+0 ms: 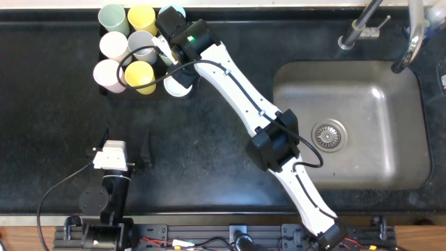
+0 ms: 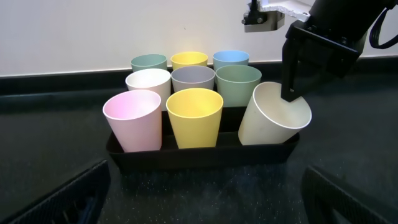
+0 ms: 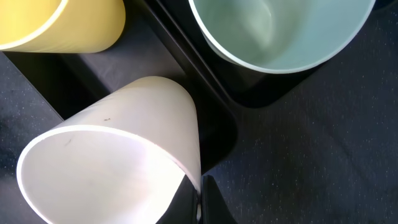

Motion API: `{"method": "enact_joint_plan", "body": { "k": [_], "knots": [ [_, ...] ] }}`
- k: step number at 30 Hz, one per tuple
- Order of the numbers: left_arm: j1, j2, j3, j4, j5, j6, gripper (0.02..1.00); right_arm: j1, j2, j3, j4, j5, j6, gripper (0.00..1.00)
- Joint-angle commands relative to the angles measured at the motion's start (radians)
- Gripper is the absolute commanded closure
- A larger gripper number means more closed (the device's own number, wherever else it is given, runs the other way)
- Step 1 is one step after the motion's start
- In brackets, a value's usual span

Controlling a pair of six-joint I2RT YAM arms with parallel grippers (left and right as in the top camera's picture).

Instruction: Store Cups

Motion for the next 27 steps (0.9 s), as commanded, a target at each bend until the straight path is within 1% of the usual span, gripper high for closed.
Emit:
{"method": "enact_joint_plan", "body": {
  "k": [1,2,3,5,7,9,10,12,15,16,18,19,24,27],
  "knots": [
    [0.006,-0.012,-0.004,0.0,0.006,0.011,0.02,-0.007,0.009,-0.004,0.011,-0.009,-0.006,0.693],
    [0.006,-0.012,-0.004,0.0,0.006,0.011,0.02,-0.007,0.009,-0.004,0.015,-0.008,-0.006,0.555],
    [0.006,-0.012,-0.004,0.0,0.006,0.011,0.02,-0.006,0.009,-0.004,0.018,-0.009,-0.006,0.489],
    [0.006,-0.012,-0.004,0.0,0.006,0.011,0.023,-0.006,0.009,-0.004,0.021,-0.008,-0.006,0.463],
    [0.006,-0.012,-0.004,0.0,0.006,0.011,0.02,-0.006,0.009,-0.004,0.026,-0.009,-0.006,0.354],
    [0.006,-0.012,-0.004,0.0,0.006,0.011,0.02,-0.007,0.009,-0.004,0.029,-0.009,-0.006,0.299],
    [0.006,-0.012,-0.004,0.0,0.006,0.011,0.018,-0.007,0.009,-0.004,0.031,-0.008,-0.006,0.215],
    [0.006,-0.012,-0.004,0.0,0.006,0.011,0.02,-0.007,0.009,-0.004,0.038,-0.005,-0.006,0.001],
    [0.006,-0.012,-0.004,-0.001,0.006,0.011,0.023,-0.007,0.008,0.002,0.061,0.048,0.011,0.001],
    [0.006,-0.012,-0.004,0.0,0.006,0.011,0.02,-0.01,0.008,0.016,0.072,0.098,0.022,0.003],
    [0.006,-0.012,-0.004,0.0,0.006,0.011,0.02,-0.019,0.006,0.051,0.083,0.152,0.041,0.003],
    [0.006,-0.012,-0.004,-0.001,0.006,0.011,0.02,-0.031,0.001,0.082,0.083,0.165,0.045,0.003],
    [0.006,-0.012,-0.004,0.0,0.006,0.011,0.02,-0.09,-0.021,0.254,0.061,0.172,0.097,0.005],
    [0.006,-0.012,-0.004,0.0,0.006,0.011,0.02,-0.159,-0.073,0.389,-0.012,0.175,0.127,0.005]
  ]
}}
